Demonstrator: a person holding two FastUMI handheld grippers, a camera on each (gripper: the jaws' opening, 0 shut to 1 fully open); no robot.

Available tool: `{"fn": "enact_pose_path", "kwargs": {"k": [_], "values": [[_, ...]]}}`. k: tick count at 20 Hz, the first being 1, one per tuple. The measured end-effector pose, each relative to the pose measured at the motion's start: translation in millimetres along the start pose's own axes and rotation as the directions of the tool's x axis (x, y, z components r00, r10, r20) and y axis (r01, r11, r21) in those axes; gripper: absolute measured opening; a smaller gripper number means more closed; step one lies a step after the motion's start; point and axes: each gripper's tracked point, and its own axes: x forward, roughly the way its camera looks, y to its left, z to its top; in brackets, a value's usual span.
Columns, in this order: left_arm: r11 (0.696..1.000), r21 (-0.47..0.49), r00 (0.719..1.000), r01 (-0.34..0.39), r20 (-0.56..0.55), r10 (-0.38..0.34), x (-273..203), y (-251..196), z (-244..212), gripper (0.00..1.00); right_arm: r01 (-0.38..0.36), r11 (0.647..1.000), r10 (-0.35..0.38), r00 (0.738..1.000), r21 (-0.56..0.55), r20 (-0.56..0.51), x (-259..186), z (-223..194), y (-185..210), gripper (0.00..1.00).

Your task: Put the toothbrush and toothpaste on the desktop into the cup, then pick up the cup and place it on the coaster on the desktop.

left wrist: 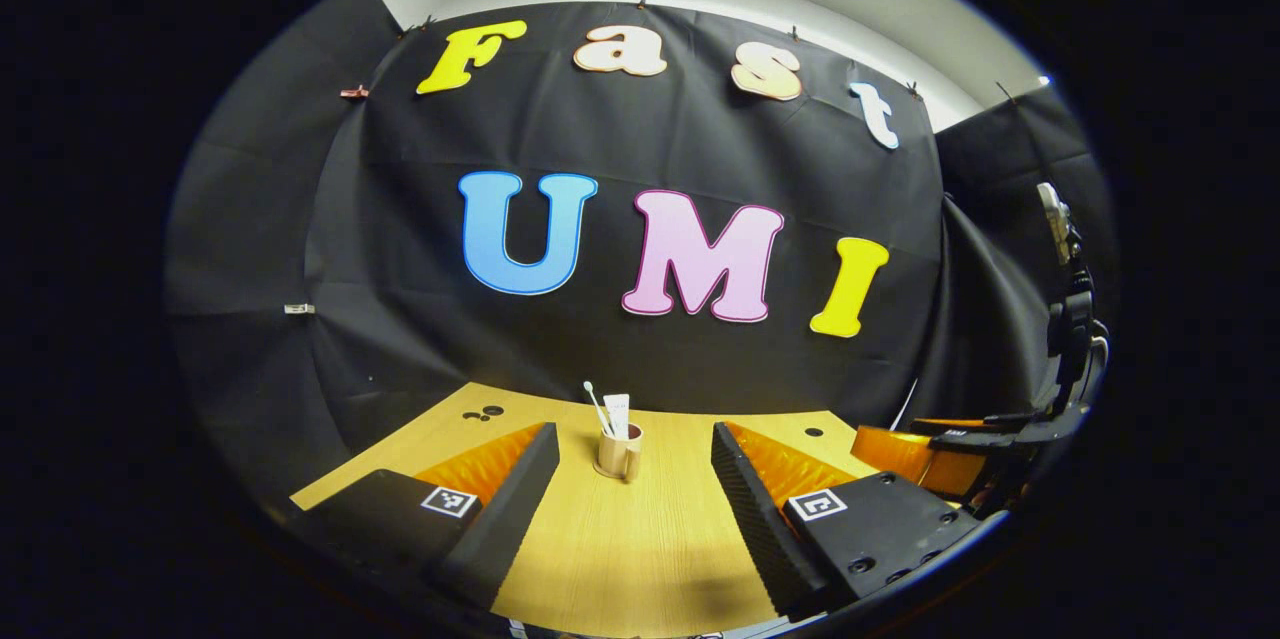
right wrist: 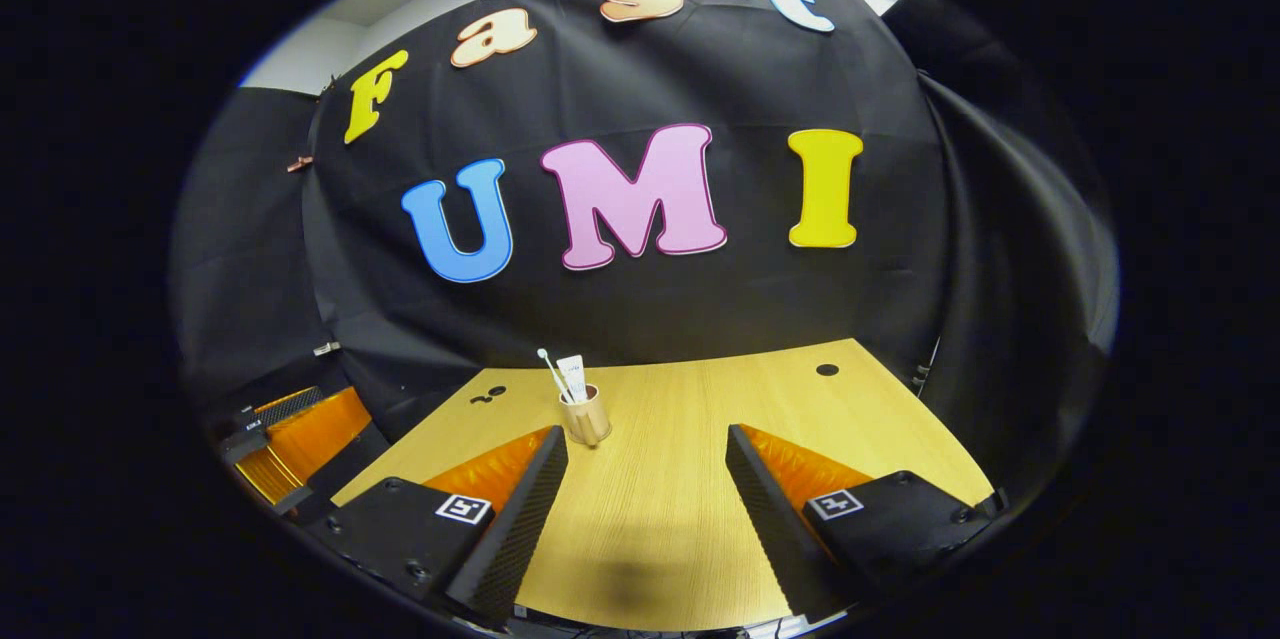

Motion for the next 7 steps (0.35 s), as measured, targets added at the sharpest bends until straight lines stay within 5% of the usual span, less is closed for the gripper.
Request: {"fn": "enact_pose_path", "kwargs": {"k": [7], "values": [[0.999,0.028,0.999,0.035,-0.005,-0.035,-9,-7,-2,0.97,-0.018,1.000,0.018,1.000,0.001,0.003,-9,-7,13,0.98]]}}
